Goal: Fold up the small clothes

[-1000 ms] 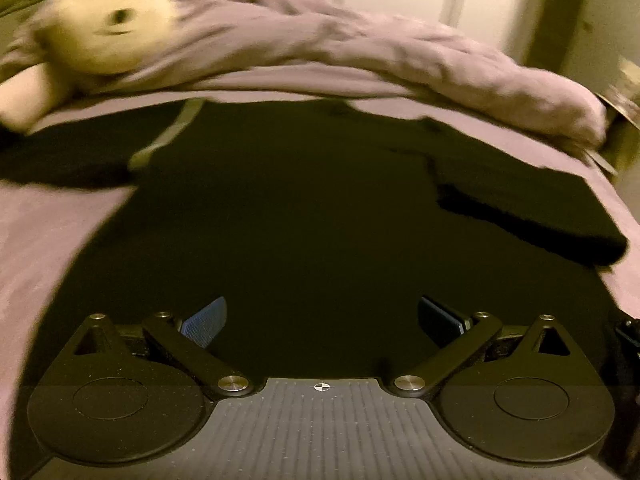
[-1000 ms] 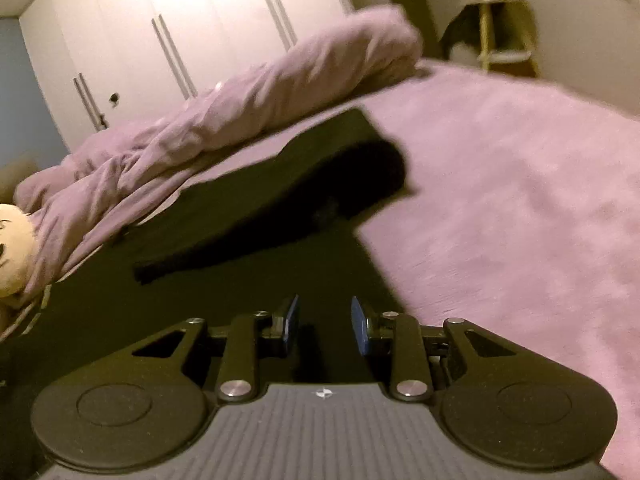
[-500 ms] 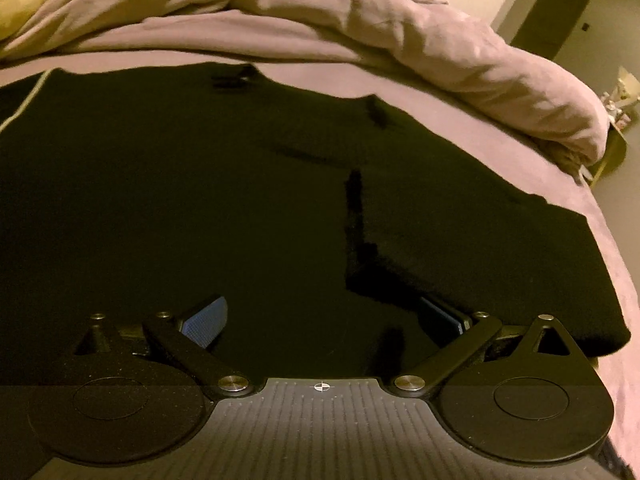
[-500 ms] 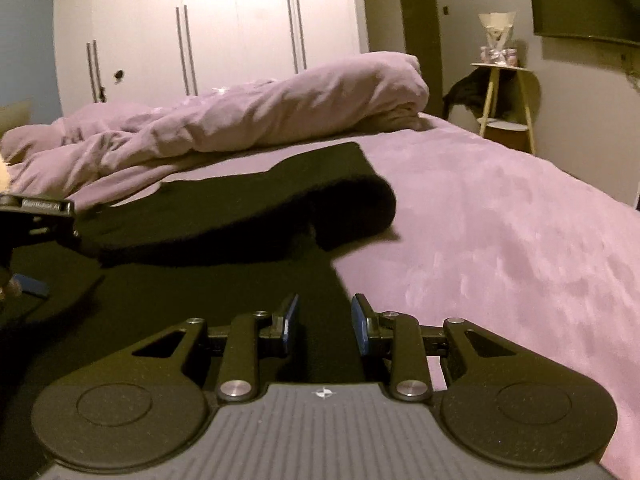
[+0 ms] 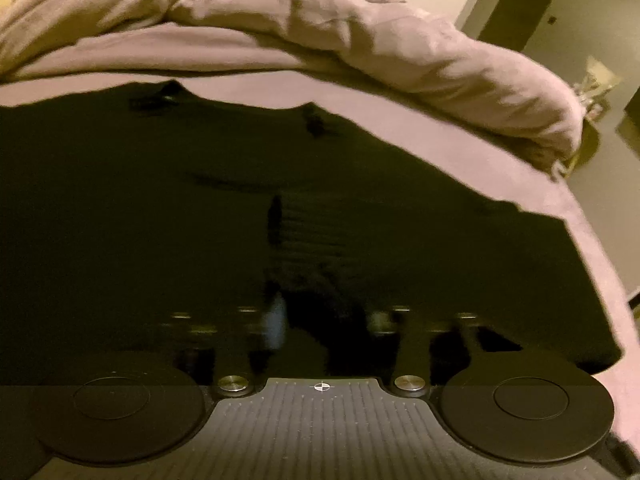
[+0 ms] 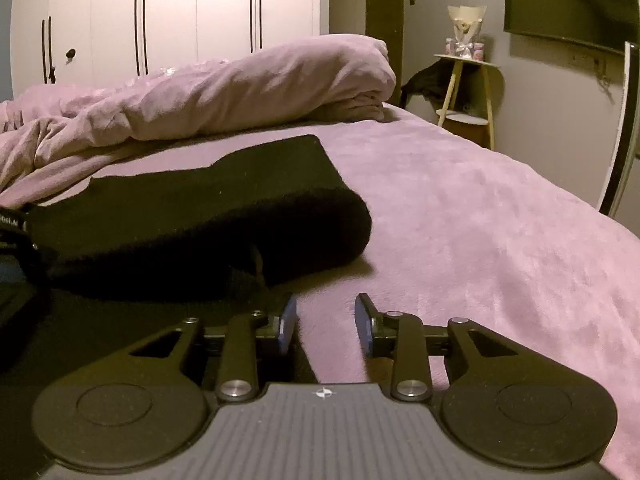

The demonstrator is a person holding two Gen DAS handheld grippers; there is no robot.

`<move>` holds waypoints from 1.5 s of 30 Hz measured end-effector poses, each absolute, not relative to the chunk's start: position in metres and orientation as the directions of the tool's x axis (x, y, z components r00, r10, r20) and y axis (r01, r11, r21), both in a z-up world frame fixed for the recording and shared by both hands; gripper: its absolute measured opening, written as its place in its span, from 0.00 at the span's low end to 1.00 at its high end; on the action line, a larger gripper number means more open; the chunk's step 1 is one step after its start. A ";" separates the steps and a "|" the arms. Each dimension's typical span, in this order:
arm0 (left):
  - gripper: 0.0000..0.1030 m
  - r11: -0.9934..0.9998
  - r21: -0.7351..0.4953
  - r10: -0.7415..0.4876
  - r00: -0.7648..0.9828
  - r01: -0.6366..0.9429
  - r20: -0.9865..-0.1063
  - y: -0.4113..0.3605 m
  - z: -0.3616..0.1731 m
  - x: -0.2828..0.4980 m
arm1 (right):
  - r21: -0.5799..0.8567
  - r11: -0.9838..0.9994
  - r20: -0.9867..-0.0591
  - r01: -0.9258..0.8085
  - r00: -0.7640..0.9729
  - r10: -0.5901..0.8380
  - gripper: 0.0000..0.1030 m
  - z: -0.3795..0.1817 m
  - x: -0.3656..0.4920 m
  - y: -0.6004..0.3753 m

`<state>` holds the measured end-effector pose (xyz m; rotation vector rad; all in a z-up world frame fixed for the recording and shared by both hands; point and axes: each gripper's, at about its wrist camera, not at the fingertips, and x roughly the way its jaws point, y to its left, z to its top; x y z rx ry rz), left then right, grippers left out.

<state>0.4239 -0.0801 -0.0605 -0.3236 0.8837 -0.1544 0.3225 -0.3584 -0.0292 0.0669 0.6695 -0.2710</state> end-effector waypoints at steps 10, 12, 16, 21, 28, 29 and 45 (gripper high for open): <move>0.15 0.945 -0.323 -0.245 0.762 0.050 -0.600 -0.044 -0.009 0.384 | 0.007 0.969 -0.610 0.246 0.769 -0.191 0.43 -0.017 0.311 -0.355; 0.16 0.953 -0.303 -0.198 0.788 0.015 -0.583 -0.018 -0.001 0.372 | -0.004 0.973 -0.604 0.229 0.775 -0.185 0.43 -0.014 0.307 -0.351; 0.22 0.970 -0.218 -0.057 0.776 -0.106 -0.629 0.034 -0.010 0.354 | 0.006 0.979 -0.604 0.203 0.782 -0.158 0.46 -0.010 0.298 -0.342; 0.73 0.968 -0.211 -0.050 0.716 -0.137 -0.696 0.058 -0.042 0.349 | 0.013 0.987 -0.595 0.159 0.794 -0.120 0.46 -0.004 0.290 -0.322; 0.48 0.941 -0.273 -0.075 0.664 -0.199 -0.744 0.059 -0.076 0.372 | 0.024 0.991 -0.636 0.130 0.767 -0.086 0.46 -0.009 0.293 -0.307; 0.39 0.946 -0.255 -0.061 0.659 -0.202 -0.750 0.058 -0.079 0.374 | 0.010 0.991 -0.635 0.133 0.766 -0.097 0.46 -0.010 0.294 -0.306; 0.17 0.949 -0.220 0.023 0.743 -0.227 -0.669 0.112 -0.040 0.346 | -0.036 0.992 -0.655 0.119 0.747 -0.113 0.46 -0.011 0.285 -0.281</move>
